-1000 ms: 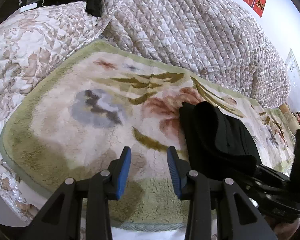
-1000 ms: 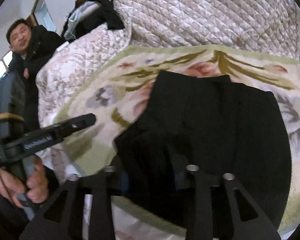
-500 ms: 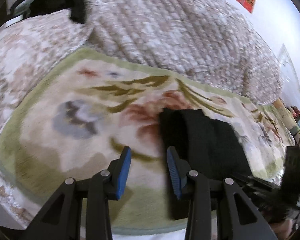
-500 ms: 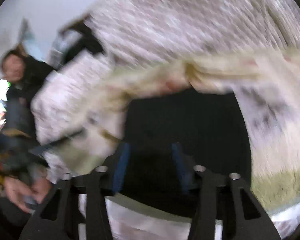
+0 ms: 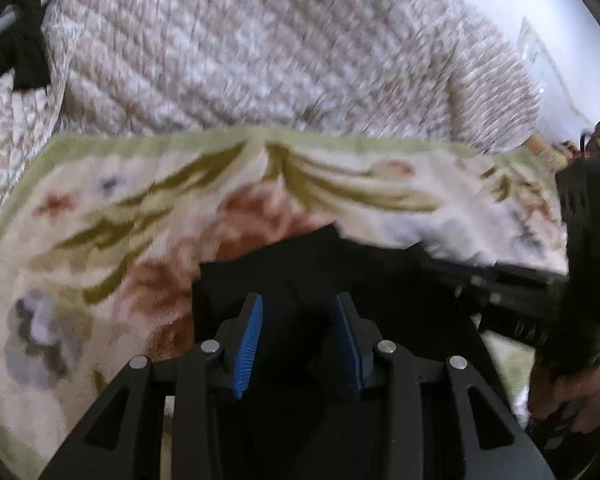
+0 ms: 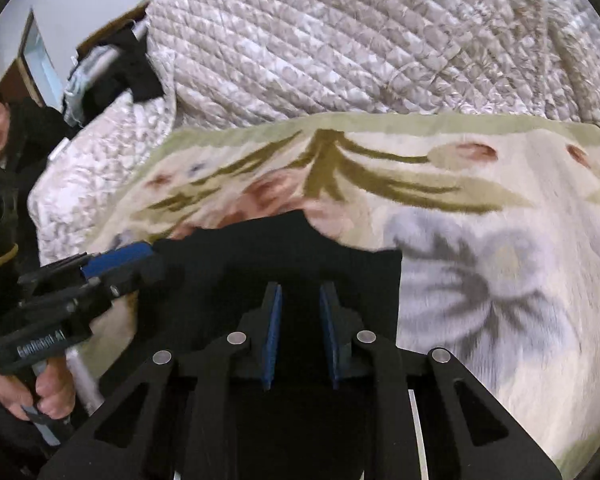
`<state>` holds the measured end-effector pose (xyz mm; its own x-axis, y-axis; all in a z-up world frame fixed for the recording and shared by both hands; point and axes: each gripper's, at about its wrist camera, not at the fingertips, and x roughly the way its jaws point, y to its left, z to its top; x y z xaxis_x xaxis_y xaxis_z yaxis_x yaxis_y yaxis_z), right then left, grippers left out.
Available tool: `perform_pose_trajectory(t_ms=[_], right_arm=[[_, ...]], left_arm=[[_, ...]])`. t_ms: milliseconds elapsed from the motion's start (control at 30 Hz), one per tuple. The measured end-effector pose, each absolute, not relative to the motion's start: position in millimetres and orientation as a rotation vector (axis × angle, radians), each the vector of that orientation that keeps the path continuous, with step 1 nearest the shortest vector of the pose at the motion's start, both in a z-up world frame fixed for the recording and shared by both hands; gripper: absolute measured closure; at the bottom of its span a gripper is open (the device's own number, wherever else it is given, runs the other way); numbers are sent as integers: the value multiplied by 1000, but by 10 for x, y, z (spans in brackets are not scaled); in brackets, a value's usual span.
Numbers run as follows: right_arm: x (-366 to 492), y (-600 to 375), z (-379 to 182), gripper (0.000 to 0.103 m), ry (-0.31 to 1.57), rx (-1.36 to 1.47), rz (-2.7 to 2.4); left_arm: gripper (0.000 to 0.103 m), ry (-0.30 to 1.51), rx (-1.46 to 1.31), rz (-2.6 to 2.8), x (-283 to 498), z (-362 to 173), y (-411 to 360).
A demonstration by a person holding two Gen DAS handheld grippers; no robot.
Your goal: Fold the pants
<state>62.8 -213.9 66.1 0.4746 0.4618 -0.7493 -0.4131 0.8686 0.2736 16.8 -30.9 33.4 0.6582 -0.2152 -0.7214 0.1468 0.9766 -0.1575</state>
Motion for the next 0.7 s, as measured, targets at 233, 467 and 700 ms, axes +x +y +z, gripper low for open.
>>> perform_pose_trajectory(t_ms=[233, 467, 700], right_arm=[[876, -2241, 374, 89, 992, 87, 457], [769, -2267, 544, 86, 954, 114, 438], [248, -2171, 883, 81, 896, 38, 457]], left_arm=[[60, 813, -107, -204, 164, 160, -225], [60, 812, -90, -181, 93, 282, -263], [60, 757, -76, -173, -282, 513, -255]])
